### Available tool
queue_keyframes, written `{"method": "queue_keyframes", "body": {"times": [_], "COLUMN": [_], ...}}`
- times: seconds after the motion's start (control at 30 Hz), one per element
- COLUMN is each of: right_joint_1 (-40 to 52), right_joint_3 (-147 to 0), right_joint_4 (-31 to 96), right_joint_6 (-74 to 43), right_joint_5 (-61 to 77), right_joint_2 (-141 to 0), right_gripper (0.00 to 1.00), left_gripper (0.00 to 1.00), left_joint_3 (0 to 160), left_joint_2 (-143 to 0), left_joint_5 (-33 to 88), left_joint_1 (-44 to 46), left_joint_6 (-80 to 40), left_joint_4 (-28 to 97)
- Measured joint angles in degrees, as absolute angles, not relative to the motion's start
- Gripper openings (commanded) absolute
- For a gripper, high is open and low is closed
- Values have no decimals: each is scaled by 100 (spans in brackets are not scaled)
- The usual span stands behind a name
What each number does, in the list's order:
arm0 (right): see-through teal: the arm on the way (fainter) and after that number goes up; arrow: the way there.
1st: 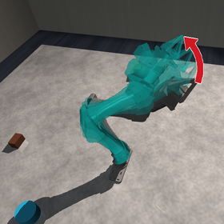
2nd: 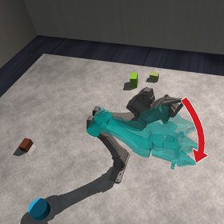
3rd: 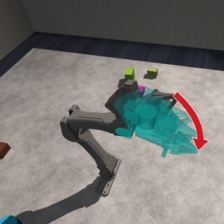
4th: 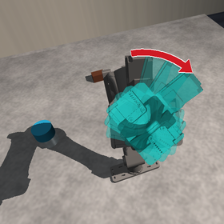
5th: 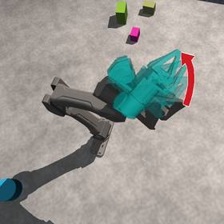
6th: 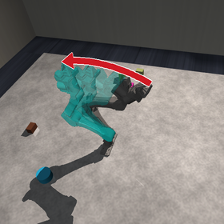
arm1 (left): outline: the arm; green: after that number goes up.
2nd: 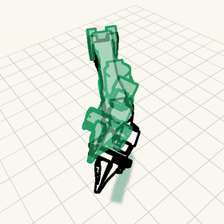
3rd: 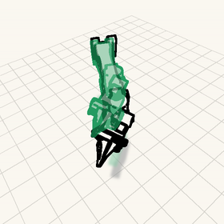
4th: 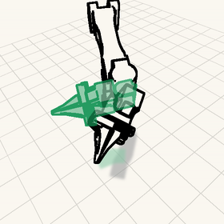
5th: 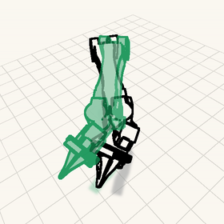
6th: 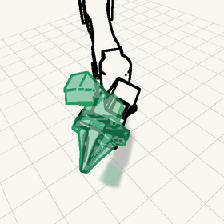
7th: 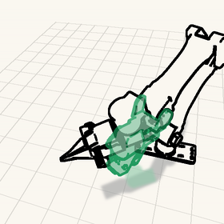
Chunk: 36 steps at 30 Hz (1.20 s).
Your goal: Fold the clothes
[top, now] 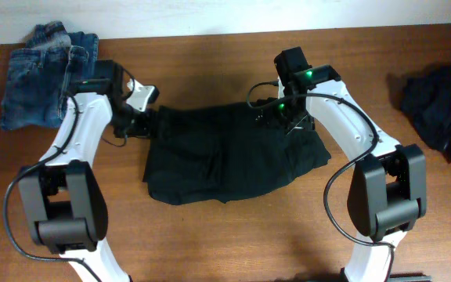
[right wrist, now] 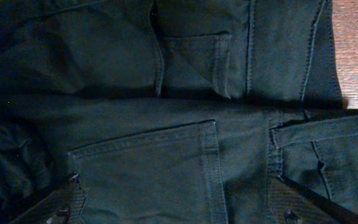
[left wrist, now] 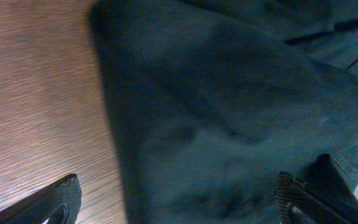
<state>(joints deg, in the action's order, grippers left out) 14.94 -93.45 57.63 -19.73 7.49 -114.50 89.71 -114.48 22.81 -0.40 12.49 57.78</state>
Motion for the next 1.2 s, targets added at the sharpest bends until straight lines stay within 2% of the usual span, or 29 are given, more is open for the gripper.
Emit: {"method": "queue_keyframes", "body": {"times": [0.27, 0.47, 0.97, 1.1, 1.17, 1.2], "right_joint_1": [1494, 1494, 1494, 1494, 1494, 1494], "right_joint_3": [-9345, -9345, -9345, -9345, -9345, -9345], "right_joint_4": [5765, 5767, 5760, 5760, 5763, 5763], "right_joint_6": [-1973, -1970, -1975, -1975, -1973, -1975], "right_joint_5": [749, 749, 749, 749, 749, 749], "right_joint_2": [-11450, -11450, -11450, -11450, -11450, -11450], "right_gripper": [99, 99, 99, 99, 99, 99], "left_gripper": [99, 99, 98, 89, 76, 73], "left_joint_3": [8947, 8860, 8547, 8427, 8377, 8348], "left_joint_2": [-11762, -12462, -12578, -12567, -12567, -12569], "left_joint_5": [3389, 4248, 4906, 5068, 5078, 5048], "left_joint_1": [-921, -941, -860, -864, -847, -819], "left_joint_6": [1660, 1879, 2005, 2025, 2045, 2038], "left_joint_4": [5739, 5736, 5516, 5470, 5476, 5472]}}
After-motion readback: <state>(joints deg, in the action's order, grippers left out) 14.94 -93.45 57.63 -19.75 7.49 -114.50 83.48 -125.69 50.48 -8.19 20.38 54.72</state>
